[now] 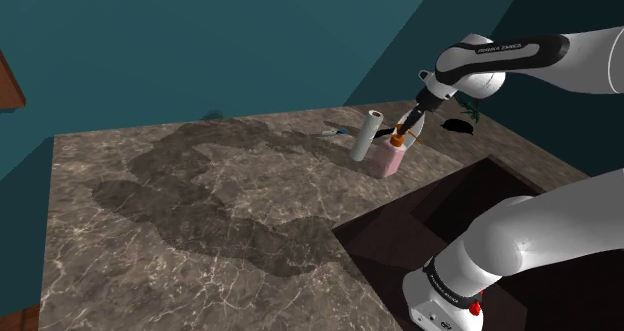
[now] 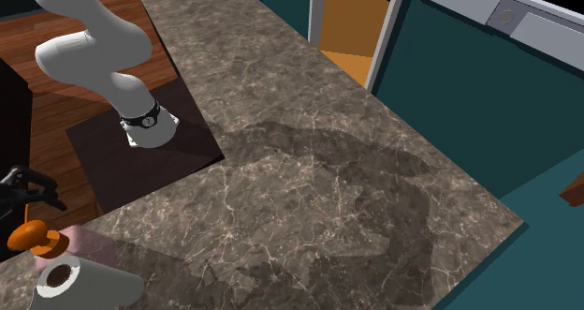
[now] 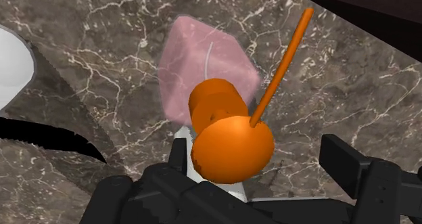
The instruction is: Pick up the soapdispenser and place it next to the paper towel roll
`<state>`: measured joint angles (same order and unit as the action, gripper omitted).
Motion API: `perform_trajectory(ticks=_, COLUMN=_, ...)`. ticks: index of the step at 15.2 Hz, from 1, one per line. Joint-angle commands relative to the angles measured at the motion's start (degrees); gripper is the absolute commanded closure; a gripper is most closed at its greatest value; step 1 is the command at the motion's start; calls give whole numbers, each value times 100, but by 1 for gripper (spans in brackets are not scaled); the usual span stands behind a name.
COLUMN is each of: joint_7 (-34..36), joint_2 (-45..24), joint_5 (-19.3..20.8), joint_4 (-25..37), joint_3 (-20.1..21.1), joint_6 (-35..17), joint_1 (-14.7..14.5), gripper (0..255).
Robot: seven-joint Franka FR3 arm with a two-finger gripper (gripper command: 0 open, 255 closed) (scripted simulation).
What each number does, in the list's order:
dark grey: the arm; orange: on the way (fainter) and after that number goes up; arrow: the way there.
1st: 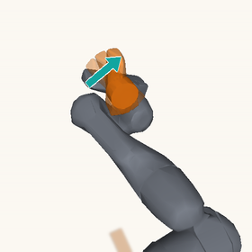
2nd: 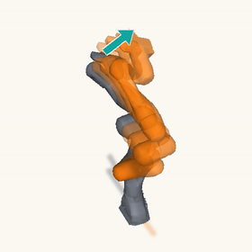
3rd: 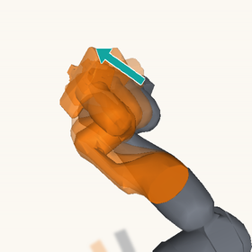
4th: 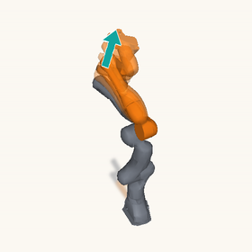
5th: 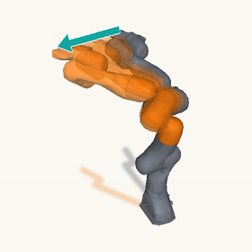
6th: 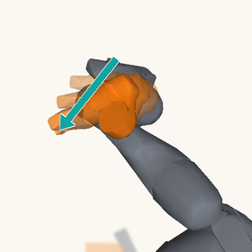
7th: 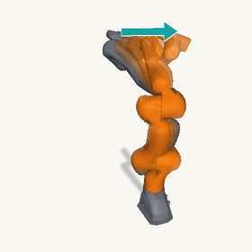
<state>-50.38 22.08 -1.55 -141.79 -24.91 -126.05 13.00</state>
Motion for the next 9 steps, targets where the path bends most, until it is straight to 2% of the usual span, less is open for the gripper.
perform_trajectory(ticks=1, joint_7=63, joint_2=206, joint_5=86, joint_4=200, joint_3=42, joint_6=400, joint_1=59, gripper=0)
perform_trajectory(ticks=2, joint_7=83, joint_2=274, joint_5=111, joint_4=299, joint_3=58, joint_6=564, joint_1=77, gripper=0)
perform_trajectory(ticks=9, joint_7=83, joint_2=274, joint_5=111, joint_4=299, joint_3=58, joint_6=564, joint_1=78, gripper=0)
